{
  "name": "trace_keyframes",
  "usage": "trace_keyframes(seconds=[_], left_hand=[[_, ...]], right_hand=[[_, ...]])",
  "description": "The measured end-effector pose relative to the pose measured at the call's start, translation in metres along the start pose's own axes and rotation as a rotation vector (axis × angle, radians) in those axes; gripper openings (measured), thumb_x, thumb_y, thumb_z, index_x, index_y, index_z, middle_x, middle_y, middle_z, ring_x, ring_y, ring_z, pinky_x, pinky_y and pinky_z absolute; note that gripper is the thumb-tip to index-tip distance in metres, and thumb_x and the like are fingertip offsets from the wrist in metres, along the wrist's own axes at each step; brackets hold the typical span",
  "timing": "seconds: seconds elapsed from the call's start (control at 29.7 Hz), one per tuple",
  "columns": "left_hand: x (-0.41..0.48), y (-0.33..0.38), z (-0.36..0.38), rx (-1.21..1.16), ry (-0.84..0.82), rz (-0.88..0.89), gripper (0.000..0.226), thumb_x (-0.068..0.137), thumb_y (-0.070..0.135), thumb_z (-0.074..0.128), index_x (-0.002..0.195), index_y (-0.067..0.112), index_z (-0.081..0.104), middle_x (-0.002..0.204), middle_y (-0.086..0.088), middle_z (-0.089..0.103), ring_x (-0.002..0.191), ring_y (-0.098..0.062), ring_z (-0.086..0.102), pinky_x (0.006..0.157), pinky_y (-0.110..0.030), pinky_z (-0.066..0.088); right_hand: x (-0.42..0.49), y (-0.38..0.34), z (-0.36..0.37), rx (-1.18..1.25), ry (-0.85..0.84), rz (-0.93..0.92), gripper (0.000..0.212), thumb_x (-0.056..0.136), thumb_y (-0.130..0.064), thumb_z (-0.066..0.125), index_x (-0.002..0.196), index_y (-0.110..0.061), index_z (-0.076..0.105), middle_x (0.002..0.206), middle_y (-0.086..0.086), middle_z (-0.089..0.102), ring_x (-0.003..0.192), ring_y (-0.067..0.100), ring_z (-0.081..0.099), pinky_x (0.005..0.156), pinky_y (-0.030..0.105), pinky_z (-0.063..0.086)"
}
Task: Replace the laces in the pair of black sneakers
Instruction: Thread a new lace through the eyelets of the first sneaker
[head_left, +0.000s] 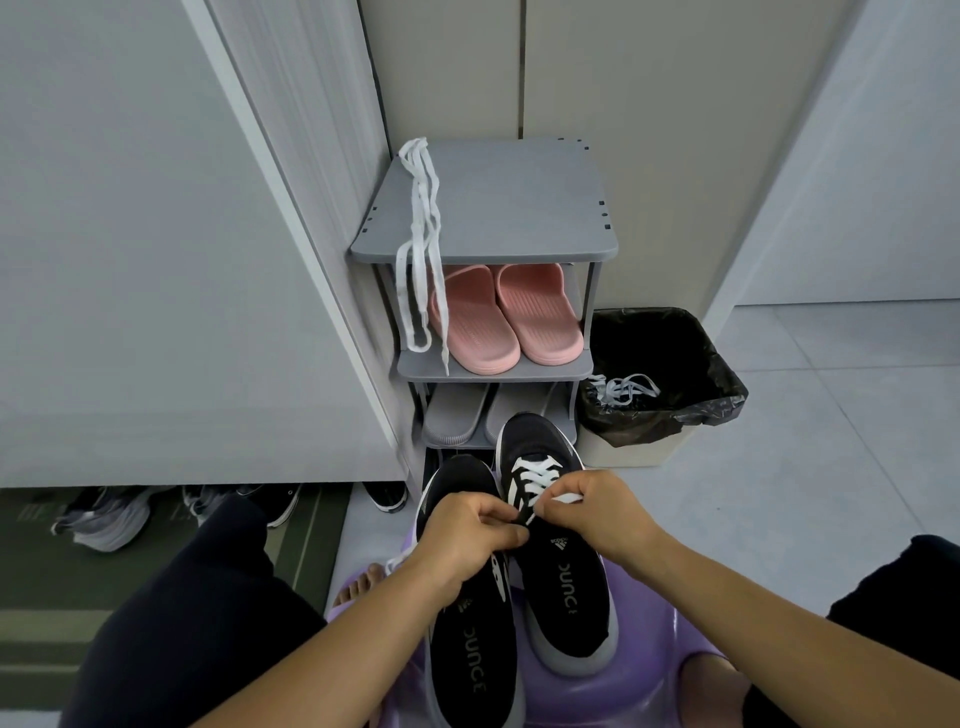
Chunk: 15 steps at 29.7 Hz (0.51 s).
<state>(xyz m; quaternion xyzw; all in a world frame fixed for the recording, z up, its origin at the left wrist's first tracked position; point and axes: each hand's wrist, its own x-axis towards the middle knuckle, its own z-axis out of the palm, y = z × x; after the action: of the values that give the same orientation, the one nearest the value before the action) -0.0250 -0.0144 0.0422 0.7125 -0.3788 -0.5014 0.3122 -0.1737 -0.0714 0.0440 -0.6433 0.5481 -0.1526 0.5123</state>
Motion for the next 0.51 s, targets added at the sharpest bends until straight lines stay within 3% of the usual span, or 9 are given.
trace_keyframes(seconds=[0.2, 0.37, 0.51], left_hand=[[-0.0009, 0.0026, -0.0012, -0.058, -0.02, -0.041, 0.019, 0.075, 0.002, 0.074, 0.089, 0.011, 0.066, 0.073, 0.0, 0.064, 0.066, -0.004, 0.06, 0.058, -0.001, 0.041], [-0.0008, 0.0038, -0.0018, -0.057, -0.024, -0.047, 0.021, 0.074, 0.003, 0.074, 0.093, 0.008, 0.067, 0.074, 0.0, 0.064, 0.067, -0.005, 0.06, 0.06, -0.001, 0.042], [-0.0012, 0.0047, -0.0026, -0.083, -0.036, -0.057, 0.018, 0.076, -0.001, 0.072, 0.09, 0.008, 0.066, 0.071, 0.0, 0.063, 0.063, -0.005, 0.058, 0.056, -0.001, 0.042]], right_hand=[[0.0003, 0.0043, 0.0023, 0.034, 0.073, 0.02, 0.011, 0.076, -0.028, 0.071, 0.066, -0.027, 0.066, 0.076, -0.007, 0.067, 0.076, 0.012, 0.064, 0.076, 0.03, 0.052], [-0.004, 0.0025, 0.0042, -0.056, 0.039, -0.043, 0.005, 0.081, -0.022, 0.069, 0.078, -0.019, 0.068, 0.072, -0.011, 0.062, 0.067, 0.0, 0.056, 0.06, 0.007, 0.041], [-0.0025, 0.0037, 0.0036, -0.002, 0.078, -0.039, 0.013, 0.08, -0.022, 0.069, 0.069, -0.027, 0.063, 0.075, -0.011, 0.064, 0.074, 0.005, 0.06, 0.075, 0.022, 0.049]])
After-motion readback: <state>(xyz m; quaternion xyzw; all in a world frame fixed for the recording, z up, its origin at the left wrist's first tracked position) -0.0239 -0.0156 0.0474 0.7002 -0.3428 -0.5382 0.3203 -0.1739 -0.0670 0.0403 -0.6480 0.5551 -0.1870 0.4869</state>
